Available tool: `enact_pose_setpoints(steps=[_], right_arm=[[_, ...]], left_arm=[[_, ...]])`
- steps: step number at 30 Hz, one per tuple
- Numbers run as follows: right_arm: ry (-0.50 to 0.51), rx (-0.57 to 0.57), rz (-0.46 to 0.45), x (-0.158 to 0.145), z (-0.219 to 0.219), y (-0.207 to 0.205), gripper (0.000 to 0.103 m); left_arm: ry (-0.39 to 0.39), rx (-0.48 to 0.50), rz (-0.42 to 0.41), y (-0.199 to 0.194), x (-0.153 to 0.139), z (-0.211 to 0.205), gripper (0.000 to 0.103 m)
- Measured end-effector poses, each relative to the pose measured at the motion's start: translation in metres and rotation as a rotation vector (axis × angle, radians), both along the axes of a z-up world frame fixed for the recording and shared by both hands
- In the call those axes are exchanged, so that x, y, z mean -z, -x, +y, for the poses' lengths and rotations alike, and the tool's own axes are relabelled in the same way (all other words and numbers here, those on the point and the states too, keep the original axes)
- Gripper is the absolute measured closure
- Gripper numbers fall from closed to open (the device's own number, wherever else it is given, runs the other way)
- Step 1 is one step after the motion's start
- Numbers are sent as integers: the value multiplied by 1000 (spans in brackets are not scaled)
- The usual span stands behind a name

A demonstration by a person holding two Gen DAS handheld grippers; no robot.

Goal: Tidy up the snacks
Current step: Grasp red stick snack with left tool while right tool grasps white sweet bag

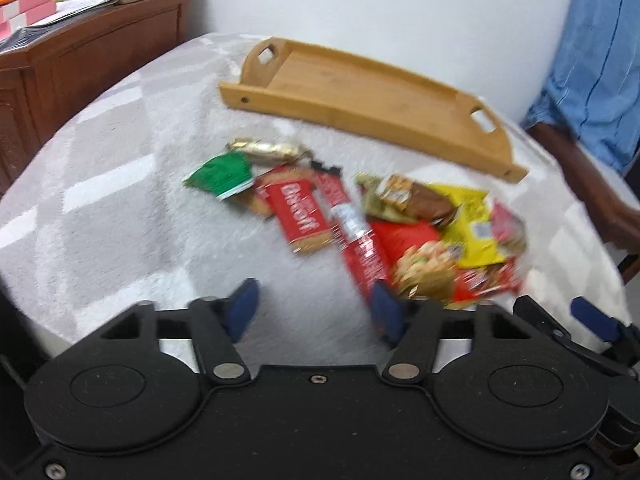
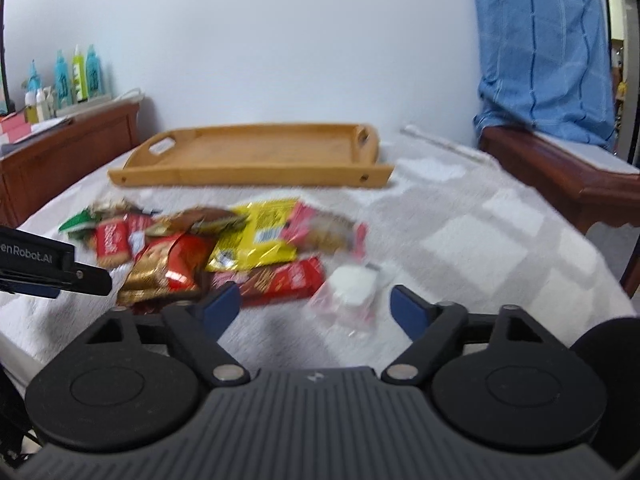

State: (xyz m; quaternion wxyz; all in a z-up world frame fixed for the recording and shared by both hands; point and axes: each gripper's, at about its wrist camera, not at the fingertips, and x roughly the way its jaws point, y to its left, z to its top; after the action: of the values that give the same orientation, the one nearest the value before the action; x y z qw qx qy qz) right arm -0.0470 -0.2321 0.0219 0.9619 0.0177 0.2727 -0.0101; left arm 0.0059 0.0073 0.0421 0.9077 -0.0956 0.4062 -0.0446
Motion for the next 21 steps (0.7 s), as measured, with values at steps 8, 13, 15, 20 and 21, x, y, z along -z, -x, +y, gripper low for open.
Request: enact_pose_setpoints(steps=[8,13,15,20,21], right_arm=[[-53,39,28,4,-22,-12,52],[-82,45,13,8,-24,-13,53],[-92,55,16,11,-25,-15,53],[-105,123,6,14,-31,-18,56],[-113,125,8,14,-33,-18,56]], left_arm=[[34,23,-1,-21,-2,-18,79],[25,-2,1,-32,7,-24,79],[12,-15,-16,-34,8,-26,79],[-22,-86,-24,-34,12,-24,81],[-22,-89,-22,-34,13,-23,82]])
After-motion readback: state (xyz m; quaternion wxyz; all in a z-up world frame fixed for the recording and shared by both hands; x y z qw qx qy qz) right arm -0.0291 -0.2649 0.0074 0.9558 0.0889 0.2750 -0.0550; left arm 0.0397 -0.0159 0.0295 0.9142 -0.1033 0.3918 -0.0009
